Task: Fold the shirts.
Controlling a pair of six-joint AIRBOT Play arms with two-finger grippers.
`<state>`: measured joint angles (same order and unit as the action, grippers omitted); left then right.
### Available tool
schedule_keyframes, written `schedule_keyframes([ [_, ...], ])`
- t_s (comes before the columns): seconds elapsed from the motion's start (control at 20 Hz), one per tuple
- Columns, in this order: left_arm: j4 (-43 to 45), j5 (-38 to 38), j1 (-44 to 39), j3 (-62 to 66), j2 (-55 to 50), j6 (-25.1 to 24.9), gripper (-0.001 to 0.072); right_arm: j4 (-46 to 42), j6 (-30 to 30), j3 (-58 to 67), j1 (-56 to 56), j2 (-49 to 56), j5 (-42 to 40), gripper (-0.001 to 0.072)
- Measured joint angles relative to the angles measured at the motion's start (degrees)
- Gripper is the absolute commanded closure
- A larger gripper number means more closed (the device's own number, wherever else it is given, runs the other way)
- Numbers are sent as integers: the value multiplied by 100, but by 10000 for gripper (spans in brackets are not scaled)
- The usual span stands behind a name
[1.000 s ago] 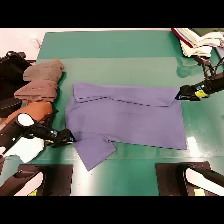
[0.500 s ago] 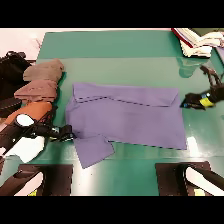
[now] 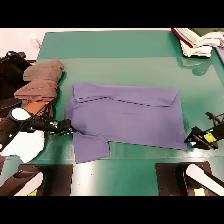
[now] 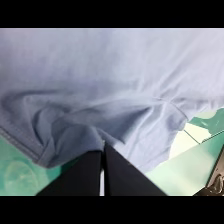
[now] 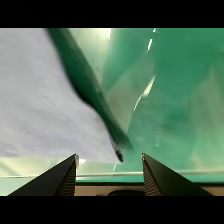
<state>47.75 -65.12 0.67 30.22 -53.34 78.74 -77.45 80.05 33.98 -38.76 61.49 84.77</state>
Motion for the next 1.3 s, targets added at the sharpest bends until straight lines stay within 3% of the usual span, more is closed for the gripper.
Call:
schedule_keyframes([
  [0.05, -4, 0, 0, 7, 2, -4, 686, 79, -13, -92, 46, 79, -96, 304],
  [0.1, -2, -2, 0, 13, 2, -15, 686, 201, -20, -142, 122, 140, -114, 434],
  [0.2, 4, -35, 0, 17, 2, -37, 687, 402, -35, -153, 343, 256, -267, 559],
  [0.25, 11, -76, 2, 20, 7, -63, 687, 492, -55, -122, 476, 282, -361, 662],
  [0.3, 33, -136, 2, 20, 33, -70, 687, 540, -70, -72, 599, 282, -474, 695],
  [0.5, 442, -516, 0, 22, 612, 76, 687, 535, -136, 256, 1016, -39, -271, 696],
  [0.9, 1010, -2122, 0, 507, 2249, 828, 689, -118, 26, 1056, 1746, -1436, 879, 696],
  [1.1, 1102, -1609, 0, 1021, 1845, 732, 688, -216, 232, 1657, 2216, -1331, 723, 697],
  [1.3, 1224, -706, 0, 1631, 616, 431, 687, -203, 339, 2444, 2592, -304, 304, 696],
])
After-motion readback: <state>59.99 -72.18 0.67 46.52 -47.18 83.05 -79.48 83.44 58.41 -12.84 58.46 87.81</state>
